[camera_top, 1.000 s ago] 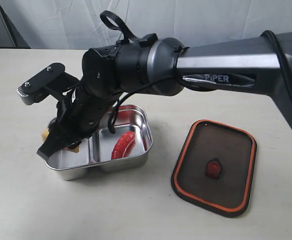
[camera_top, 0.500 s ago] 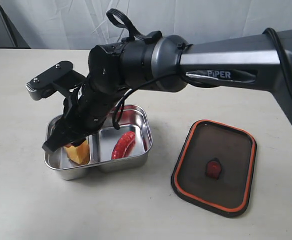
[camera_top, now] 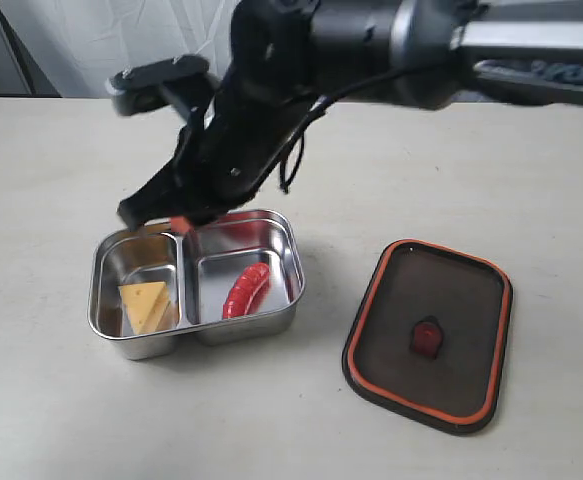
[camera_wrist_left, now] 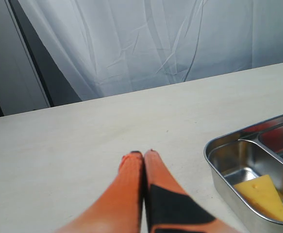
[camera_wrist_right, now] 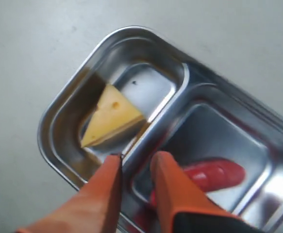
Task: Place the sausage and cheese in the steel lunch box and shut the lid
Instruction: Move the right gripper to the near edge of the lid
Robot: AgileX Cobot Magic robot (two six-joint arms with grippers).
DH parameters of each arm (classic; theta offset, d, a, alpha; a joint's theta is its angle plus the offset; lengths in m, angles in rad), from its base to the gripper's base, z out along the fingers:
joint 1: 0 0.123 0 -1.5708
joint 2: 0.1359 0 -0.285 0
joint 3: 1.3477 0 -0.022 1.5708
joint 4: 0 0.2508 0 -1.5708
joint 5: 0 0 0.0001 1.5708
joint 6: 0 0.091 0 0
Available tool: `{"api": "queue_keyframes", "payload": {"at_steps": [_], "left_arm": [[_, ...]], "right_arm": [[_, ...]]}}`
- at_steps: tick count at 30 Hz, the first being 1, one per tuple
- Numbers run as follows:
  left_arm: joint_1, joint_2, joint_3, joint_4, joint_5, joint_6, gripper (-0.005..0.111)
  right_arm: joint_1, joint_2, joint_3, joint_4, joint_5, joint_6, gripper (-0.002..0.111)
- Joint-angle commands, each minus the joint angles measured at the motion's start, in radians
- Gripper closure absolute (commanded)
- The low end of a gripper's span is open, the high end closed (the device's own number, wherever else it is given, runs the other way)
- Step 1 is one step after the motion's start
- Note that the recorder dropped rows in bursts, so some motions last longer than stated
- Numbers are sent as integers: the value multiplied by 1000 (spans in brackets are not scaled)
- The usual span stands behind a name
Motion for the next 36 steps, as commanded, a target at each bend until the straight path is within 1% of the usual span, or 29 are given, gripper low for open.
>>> {"api": "queue_keyframes", "payload": {"at_steps": [1,7,14,16,18,20,22,36], "left_arm": [[1,-6,5,3,-10,-1,107],[1,-6,5,3,-10,-1,107],[1,-6,5,3,-10,-1,107],[1,-6,5,3,-10,-1,107],[1,-6,5,3,-10,-1,107],[1,-6,5,3,-10,-1,107],[1,-6,5,3,-10,-1,107],[1,-6,5,3,-10,-1,107]], "right_arm": [[-102,-102,10,-122,90,110,85],[-237,-249,157,-271,81,226,85],[-398,-333,395,-286,25,231,84],[-436,-333,443,-286,1,231,79],[-470,-329,481,-283,-13,231,69],[-489,-320,500,-278,-1,231,59],[-508,-301,511,-280,3,231,54],[-606,-131,513,-305,-38,212,54]]}}
